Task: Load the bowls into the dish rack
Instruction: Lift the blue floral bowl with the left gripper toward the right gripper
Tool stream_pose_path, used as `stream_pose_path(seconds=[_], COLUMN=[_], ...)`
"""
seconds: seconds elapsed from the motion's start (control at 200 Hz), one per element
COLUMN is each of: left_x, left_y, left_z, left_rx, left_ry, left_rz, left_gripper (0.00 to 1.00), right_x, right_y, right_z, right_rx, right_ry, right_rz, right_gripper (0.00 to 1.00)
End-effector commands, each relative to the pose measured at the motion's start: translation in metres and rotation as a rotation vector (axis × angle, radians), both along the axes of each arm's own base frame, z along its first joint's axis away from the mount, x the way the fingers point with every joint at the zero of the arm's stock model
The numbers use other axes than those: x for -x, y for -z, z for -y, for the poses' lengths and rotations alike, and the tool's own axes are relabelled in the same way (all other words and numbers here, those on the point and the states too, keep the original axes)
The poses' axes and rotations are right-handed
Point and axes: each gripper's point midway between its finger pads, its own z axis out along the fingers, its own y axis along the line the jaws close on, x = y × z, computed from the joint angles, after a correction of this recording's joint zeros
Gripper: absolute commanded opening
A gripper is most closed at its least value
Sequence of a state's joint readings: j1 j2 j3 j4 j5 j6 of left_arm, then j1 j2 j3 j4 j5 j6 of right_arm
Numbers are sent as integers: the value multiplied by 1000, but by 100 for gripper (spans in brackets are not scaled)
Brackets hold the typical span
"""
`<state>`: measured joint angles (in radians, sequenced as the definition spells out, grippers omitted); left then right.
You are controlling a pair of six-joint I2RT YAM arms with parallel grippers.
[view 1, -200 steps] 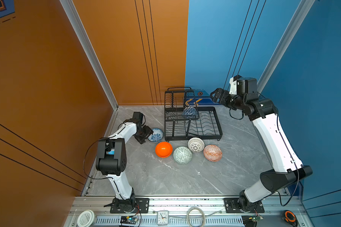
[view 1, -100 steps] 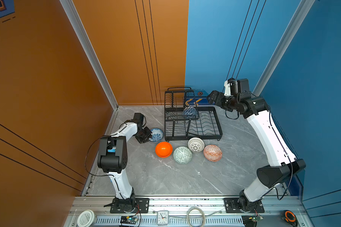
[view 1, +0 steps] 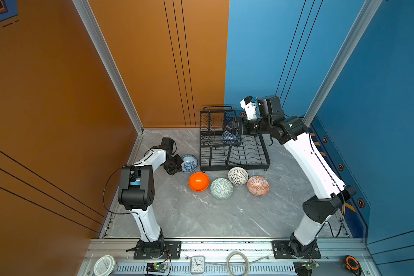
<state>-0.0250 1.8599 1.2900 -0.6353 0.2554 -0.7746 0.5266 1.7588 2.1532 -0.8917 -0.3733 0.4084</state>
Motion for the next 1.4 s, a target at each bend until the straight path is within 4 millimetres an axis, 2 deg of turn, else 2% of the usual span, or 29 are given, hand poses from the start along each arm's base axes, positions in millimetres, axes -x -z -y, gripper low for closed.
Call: stream_pose_path(seconds=[0.0, 0.235, 0.45, 0.586, 0.826, 1.091, 1.156, 1.181, 1.396], left_x=[-1, -17, -34, -46, -59, -60, -60, -63, -62], left_y=[-13, -48, -98, -132, -188, -252, -267, -280, -317], left_z=[-4, -16, -31, -32, -14, -1, 9, 13, 51], left_rx=[16, 19, -7, 7, 41, 45, 55, 60, 56], left_ry=[0, -35, -90, -136, -151, -185, -168, -164, -120], left_rz=[26, 121, 252, 364, 569, 809, 874, 930, 1073], left_gripper=[0, 0, 0, 0, 0, 0, 0, 0, 0], right_x=[15, 17, 19, 20, 16, 7, 4, 2, -4], right_y=[13, 25, 24, 14, 5, -15, -24, -27, -60], right_z=[-12, -22, -27, -32, -37, -36, -30, -28, -16], right_rx=[35, 81, 91, 79, 50, -63, -94, -111, -249], right_ry=[-82, -63, -50, -35, -6, 112, 150, 166, 217], right_rz=[-21, -35, -42, -25, -25, -82, -84, -88, -89], right_gripper=[100, 100, 100, 100, 100, 100, 100, 100, 100])
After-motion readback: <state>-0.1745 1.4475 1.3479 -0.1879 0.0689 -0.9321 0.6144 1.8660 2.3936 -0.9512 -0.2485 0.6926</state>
